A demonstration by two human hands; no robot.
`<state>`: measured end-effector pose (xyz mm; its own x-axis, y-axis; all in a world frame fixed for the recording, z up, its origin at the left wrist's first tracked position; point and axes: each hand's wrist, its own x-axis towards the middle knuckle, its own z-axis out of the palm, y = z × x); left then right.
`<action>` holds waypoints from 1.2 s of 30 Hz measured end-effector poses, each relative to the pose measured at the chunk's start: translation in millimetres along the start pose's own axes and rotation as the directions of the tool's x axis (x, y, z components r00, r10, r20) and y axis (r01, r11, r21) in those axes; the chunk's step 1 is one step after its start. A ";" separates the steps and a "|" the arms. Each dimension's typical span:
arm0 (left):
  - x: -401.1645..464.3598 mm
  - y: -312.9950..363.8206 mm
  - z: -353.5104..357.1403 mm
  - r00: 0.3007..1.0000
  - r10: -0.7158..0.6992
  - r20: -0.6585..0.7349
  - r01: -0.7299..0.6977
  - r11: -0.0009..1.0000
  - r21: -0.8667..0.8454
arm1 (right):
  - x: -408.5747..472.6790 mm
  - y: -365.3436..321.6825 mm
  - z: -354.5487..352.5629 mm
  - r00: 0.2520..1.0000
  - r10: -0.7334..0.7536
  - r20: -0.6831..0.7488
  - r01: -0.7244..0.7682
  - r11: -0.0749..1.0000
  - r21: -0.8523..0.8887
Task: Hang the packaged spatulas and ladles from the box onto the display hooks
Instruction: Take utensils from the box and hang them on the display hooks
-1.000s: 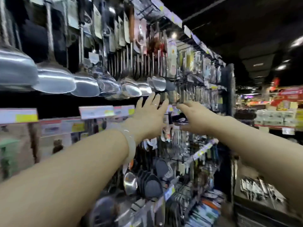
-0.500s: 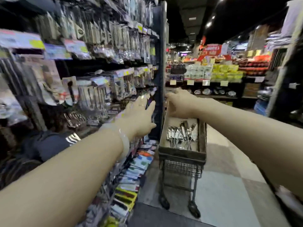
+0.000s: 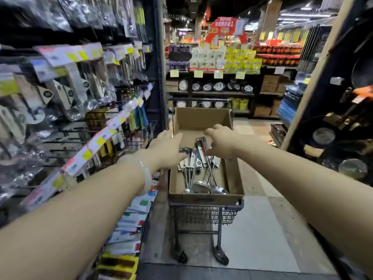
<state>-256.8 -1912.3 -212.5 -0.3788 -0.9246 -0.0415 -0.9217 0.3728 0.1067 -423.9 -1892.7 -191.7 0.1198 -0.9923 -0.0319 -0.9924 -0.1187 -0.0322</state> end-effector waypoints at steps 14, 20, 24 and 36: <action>231.9 -5.3 181.9 0.922 -0.043 0.384 0.146 0.959 -0.243 | 210.6 136.4 198.1 0.903 0.147 0.404 -0.299 0.890 0.344; 312.0 -6.0 247.7 0.870 -0.090 0.485 0.286 0.894 -0.346 | 273.5 172.6 282.9 0.813 0.207 0.544 -0.490 0.747 0.449; 337.0 -2.2 283.0 0.848 -0.078 0.525 0.341 0.838 -0.427 | 306.3 188.5 333.9 0.766 0.298 0.570 -0.603 0.642 0.474; 365.1 -5.5 321.3 0.808 -0.145 0.570 0.517 0.637 -0.571 | 331.7 208.9 392.3 0.774 0.293 0.561 -0.566 0.717 0.406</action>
<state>-416.8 -2226.6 -547.4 -0.2198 -0.7568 -0.6156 -0.7357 -0.2858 0.6140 -580.4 -2232.7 -600.9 -0.1824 -0.7832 -0.5945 -0.7681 0.4909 -0.4111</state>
